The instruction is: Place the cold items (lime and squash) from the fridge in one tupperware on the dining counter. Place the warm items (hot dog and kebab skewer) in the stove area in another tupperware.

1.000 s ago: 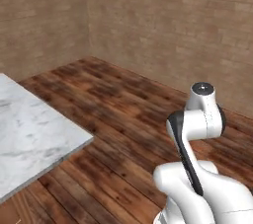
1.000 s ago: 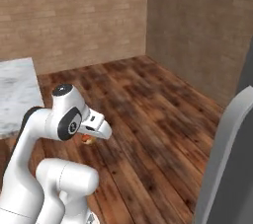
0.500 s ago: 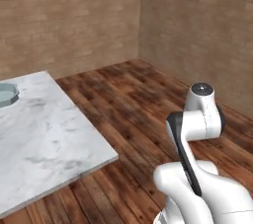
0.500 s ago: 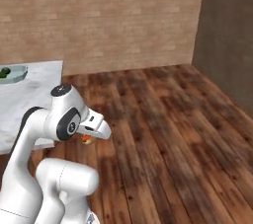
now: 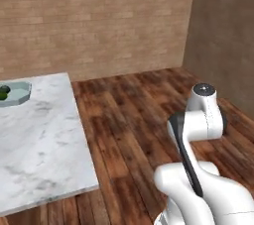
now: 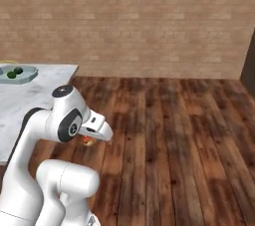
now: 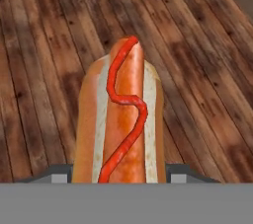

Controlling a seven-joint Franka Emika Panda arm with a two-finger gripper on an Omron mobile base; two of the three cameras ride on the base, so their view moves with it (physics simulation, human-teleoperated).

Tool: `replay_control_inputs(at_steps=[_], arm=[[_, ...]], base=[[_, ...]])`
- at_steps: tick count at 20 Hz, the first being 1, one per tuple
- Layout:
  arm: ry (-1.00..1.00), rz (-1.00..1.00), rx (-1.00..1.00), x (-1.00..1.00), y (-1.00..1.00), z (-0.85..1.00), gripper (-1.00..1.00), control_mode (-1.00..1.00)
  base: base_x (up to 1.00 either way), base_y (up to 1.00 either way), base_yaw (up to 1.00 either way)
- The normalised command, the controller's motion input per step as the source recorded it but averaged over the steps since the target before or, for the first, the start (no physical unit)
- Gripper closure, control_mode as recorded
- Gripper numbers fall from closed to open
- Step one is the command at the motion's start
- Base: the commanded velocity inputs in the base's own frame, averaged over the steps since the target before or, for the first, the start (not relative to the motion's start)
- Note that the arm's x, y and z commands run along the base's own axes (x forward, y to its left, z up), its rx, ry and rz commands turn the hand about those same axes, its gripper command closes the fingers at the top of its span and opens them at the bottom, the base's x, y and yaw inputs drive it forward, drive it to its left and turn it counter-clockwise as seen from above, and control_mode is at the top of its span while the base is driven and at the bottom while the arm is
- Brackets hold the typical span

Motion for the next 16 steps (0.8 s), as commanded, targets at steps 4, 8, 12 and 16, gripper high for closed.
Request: replay_control_inputs(at_steps=[4, 8, 12, 16], arm=[[0.0, 0.0, 0.0, 0.0, 0.0, 0.0, 1.0, 1.0], [0.0, 0.0, 0.0, 0.0, 0.0, 0.0, 1.0, 1.0], [0.0, 0.0, 0.0, 0.0, 0.0, 0.0, 1.0, 1.0], [0.0, 0.0, 0.0, 0.0, 0.0, 0.0, 1.0, 1.0]], base=[[0.81, -0.5, 0.47], [0.87, -0.47, 0.45], [0.98, -0.57, 0.44], [0.98, -0.74, 0.42]])
